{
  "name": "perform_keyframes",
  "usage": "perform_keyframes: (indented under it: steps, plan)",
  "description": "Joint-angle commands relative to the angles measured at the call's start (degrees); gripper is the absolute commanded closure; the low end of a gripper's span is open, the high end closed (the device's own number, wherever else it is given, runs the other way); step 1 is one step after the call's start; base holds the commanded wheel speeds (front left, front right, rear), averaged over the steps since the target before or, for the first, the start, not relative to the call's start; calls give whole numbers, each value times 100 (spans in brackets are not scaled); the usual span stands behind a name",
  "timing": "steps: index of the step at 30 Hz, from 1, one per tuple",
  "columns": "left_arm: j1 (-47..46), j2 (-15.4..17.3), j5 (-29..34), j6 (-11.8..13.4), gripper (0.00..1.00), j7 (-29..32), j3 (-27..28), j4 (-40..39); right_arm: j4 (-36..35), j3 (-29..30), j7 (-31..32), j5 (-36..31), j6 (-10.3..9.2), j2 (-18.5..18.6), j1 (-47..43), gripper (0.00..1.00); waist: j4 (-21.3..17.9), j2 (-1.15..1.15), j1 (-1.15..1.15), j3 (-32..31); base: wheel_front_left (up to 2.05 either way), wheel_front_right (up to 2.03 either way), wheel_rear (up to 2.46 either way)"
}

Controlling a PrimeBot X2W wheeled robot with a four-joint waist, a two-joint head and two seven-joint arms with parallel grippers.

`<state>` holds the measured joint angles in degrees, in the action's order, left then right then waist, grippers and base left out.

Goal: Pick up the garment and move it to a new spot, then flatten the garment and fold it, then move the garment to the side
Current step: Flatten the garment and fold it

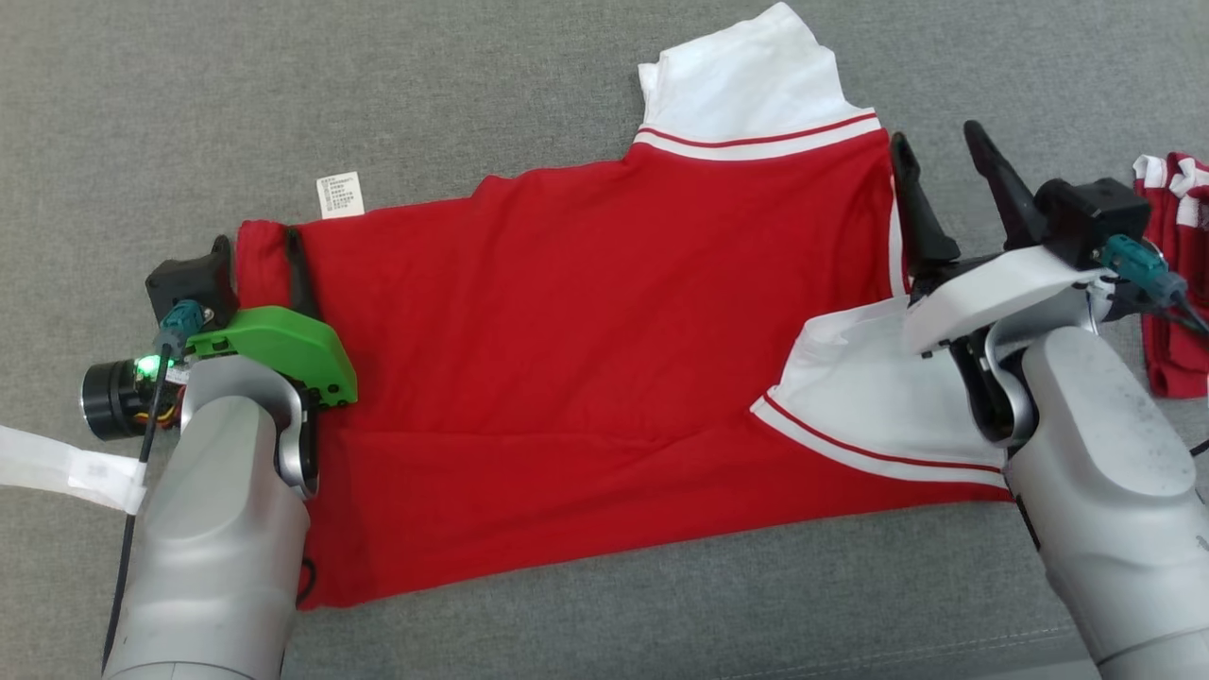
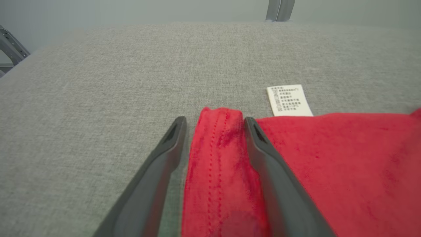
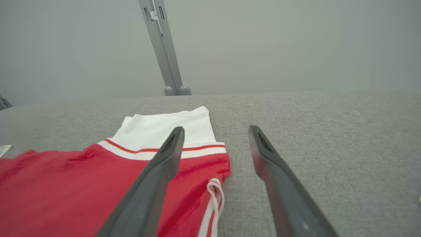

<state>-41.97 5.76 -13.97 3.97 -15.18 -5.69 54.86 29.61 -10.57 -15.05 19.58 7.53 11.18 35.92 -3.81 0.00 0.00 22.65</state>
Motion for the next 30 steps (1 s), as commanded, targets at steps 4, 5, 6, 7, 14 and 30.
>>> perform_keyframes:
  steps: [4, 5, 6, 7, 14, 30]
  plan:
    - [-109, -55, 126, -9, 84, 9, -45, -208, 368, -132, 15, 67, -9, 196, 508, 0, 178, 0, 0, 133, 0, 0, 0]
    - [-125, -78, 123, -29, 100, 9, -48, -247, 485, -182, 61, 75, -9, 234, 644, 0, 218, 0, 0, 160, 0, 0, 0]
    - [-141, -90, 139, -30, 100, 9, -56, -276, 582, -215, 104, 89, -9, 256, 753, 0, 248, 0, 0, 183, 0, 0, 0]
    - [-152, -108, 156, -31, 100, 9, -70, -307, 714, -244, 161, 111, -9, 282, 905, 0, 287, 0, 0, 212, 0, 0, 0]
    - [-249, -217, 228, -54, 100, 9, -192, -607, 1650, -407, 686, 220, -9, 388, 1826, 0, 580, 0, 0, 436, 0, 0, 0]
    - [-389, -278, -521, 131, 100, 9, -1283, -1306, 3355, -643, 1086, -32, -9, 571, 3312, 0, 1188, 0, 0, 942, 0, 0, 0]
